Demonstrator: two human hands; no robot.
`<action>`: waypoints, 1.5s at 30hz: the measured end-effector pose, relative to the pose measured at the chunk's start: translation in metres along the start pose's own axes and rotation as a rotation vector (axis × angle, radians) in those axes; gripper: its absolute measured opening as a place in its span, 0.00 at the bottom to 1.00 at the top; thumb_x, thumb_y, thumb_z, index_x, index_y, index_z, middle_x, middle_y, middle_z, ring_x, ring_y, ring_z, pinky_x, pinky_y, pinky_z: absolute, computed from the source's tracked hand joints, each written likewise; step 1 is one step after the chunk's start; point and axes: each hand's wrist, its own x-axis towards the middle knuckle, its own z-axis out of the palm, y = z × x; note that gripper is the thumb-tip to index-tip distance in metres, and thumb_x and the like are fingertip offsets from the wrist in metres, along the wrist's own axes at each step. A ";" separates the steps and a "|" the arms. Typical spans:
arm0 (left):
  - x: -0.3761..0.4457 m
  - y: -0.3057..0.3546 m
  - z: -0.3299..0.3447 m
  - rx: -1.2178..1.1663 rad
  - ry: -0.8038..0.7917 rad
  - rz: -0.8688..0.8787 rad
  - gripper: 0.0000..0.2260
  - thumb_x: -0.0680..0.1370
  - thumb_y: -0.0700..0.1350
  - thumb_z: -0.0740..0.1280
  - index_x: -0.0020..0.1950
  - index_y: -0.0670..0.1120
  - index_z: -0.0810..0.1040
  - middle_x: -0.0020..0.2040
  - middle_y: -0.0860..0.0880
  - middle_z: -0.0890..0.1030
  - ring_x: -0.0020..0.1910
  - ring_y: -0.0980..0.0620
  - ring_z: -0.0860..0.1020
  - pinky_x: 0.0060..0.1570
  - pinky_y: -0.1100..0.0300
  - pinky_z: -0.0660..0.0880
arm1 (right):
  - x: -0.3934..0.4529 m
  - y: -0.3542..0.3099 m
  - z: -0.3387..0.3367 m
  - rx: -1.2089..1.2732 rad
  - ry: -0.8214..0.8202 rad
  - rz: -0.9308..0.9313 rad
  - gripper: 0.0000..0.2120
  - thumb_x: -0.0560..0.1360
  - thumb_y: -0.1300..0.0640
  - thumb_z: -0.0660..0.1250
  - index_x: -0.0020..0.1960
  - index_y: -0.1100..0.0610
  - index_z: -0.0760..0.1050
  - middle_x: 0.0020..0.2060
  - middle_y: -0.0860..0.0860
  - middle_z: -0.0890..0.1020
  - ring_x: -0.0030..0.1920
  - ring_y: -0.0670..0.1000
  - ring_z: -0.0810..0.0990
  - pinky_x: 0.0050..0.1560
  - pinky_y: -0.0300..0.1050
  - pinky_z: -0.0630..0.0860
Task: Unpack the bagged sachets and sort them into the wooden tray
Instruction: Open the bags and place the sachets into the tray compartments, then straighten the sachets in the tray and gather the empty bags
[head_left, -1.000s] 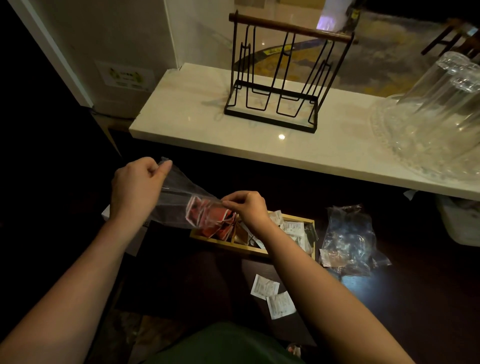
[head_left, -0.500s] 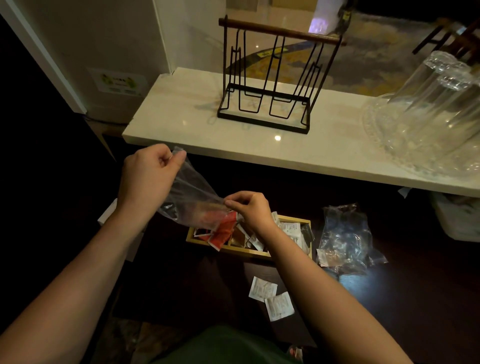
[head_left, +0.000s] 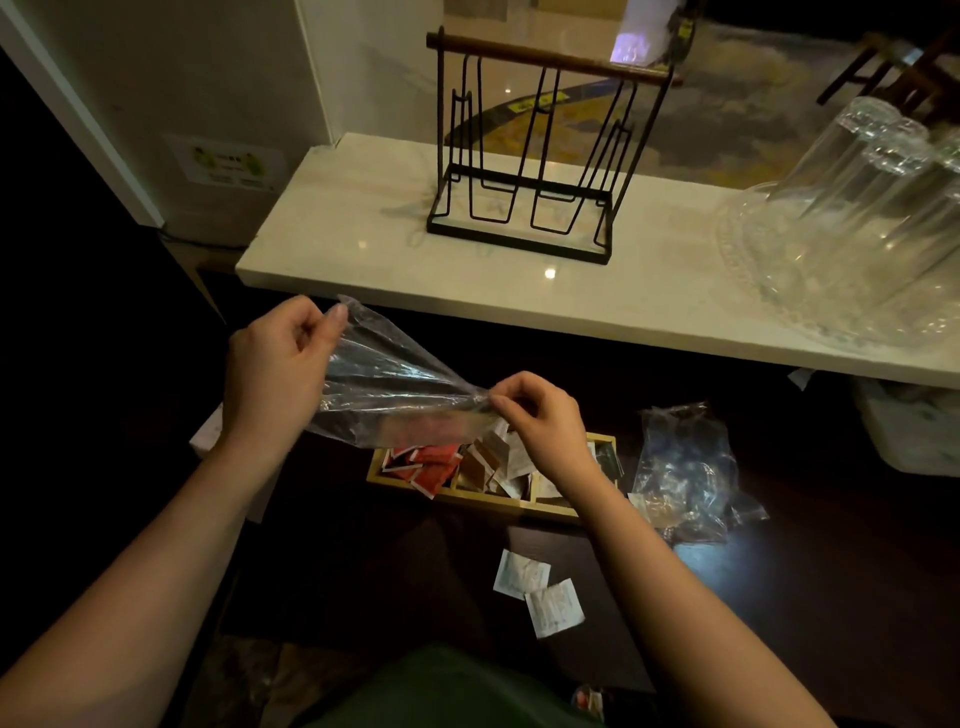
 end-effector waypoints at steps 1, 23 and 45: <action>-0.002 -0.002 0.004 0.007 -0.018 -0.004 0.17 0.79 0.50 0.63 0.33 0.44 0.69 0.25 0.50 0.67 0.25 0.54 0.65 0.27 0.58 0.61 | -0.003 0.002 -0.006 -0.017 0.026 -0.022 0.04 0.74 0.59 0.68 0.44 0.51 0.79 0.41 0.45 0.83 0.44 0.47 0.82 0.49 0.50 0.80; -0.081 -0.076 0.131 0.497 -0.886 0.129 0.30 0.77 0.59 0.59 0.76 0.61 0.49 0.79 0.52 0.41 0.77 0.45 0.42 0.72 0.41 0.50 | -0.090 0.136 -0.136 -0.696 0.678 0.556 0.12 0.75 0.60 0.62 0.57 0.60 0.74 0.55 0.62 0.77 0.54 0.63 0.75 0.50 0.60 0.74; -0.078 -0.087 0.163 0.618 -0.745 0.333 0.21 0.74 0.54 0.59 0.65 0.47 0.69 0.66 0.44 0.74 0.63 0.43 0.74 0.62 0.45 0.71 | -0.015 0.088 0.056 -0.516 -0.068 0.040 0.33 0.72 0.34 0.60 0.73 0.45 0.60 0.72 0.58 0.63 0.70 0.59 0.64 0.68 0.54 0.66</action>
